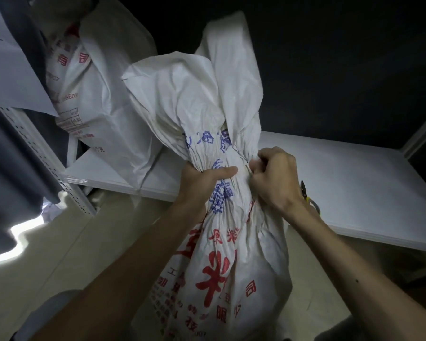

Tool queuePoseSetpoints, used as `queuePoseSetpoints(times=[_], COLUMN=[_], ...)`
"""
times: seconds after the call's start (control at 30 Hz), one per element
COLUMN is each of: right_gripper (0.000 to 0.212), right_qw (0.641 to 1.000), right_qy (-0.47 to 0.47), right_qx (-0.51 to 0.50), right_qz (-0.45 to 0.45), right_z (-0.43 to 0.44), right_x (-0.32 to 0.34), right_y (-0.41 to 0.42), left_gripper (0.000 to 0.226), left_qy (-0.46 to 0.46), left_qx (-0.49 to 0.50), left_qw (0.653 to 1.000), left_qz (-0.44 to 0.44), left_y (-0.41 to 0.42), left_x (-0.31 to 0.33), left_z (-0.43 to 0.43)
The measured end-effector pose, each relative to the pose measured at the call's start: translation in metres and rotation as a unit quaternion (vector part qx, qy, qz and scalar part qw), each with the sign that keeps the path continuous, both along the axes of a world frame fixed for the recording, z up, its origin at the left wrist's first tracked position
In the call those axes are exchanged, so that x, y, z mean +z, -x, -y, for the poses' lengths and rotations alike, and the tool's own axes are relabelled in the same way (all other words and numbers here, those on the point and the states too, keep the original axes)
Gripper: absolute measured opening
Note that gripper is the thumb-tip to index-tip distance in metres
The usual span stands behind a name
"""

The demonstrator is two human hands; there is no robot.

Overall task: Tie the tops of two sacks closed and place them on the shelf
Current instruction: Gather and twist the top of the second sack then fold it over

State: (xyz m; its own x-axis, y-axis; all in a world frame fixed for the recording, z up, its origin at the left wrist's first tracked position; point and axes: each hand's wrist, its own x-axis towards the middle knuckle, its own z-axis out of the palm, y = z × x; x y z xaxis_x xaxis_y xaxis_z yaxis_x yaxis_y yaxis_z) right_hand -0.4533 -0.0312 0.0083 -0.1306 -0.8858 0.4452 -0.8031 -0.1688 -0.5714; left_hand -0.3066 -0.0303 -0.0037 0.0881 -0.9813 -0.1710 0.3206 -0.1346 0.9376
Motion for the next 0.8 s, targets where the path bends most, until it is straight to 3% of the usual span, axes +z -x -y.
queuePoseSetpoints(times=[0.07, 0.17, 0.3, 0.47, 0.53, 0.6, 0.67, 0.7, 0.8], right_gripper=[0.025, 0.010, 0.018, 0.006, 0.017, 0.013, 0.013, 0.016, 0.019], right_qw=[0.993, 0.979, 0.973, 0.977, 0.982, 0.988, 0.943, 0.912, 0.855], right_qy=[0.064, 0.082, 0.105, 0.058, 0.008, -0.055, -0.131, -0.167, -0.265], right_qx=[-0.004, 0.002, 0.018, 0.099, 0.137, 0.139, 0.137, 0.144, 0.163], right_qz=[-0.095, -0.188, -0.205, -0.180, -0.130, 0.047, 0.274, 0.346, 0.415], right_z=[-0.003, -0.010, -0.019, -0.018, -0.015, -0.011, -0.009, -0.008, -0.001], right_x=[-0.005, -0.013, -0.011, -0.008, -0.004, 0.004, 0.009, 0.011, 0.008], right_y=[-0.001, -0.011, -0.023, -0.022, -0.013, -0.003, 0.006, 0.011, 0.020], left_gripper=[0.051, 0.043, 0.033, 0.040, 0.042, 0.044, 0.044, 0.044, 0.045], left_qy=[0.001, 0.003, 0.008, 0.007, 0.004, -0.006, -0.019, -0.024, -0.040], left_qx=[0.003, -0.014, -0.010, 0.022, 0.031, 0.029, 0.012, 0.000, -0.021], left_qw=[1.000, 1.000, 1.000, 0.999, 0.999, 0.999, 0.998, 0.997, 0.995], left_qz=[0.000, -0.013, -0.023, -0.027, -0.031, -0.036, -0.054, -0.068, -0.092], left_y=[-0.001, 0.000, 0.004, 0.004, 0.004, 0.004, 0.005, 0.005, 0.005], left_x=[0.000, 0.001, 0.001, -0.002, -0.004, -0.004, -0.004, -0.003, -0.001], left_z=[0.001, -0.002, -0.005, -0.001, 0.002, 0.003, 0.004, 0.004, 0.004])
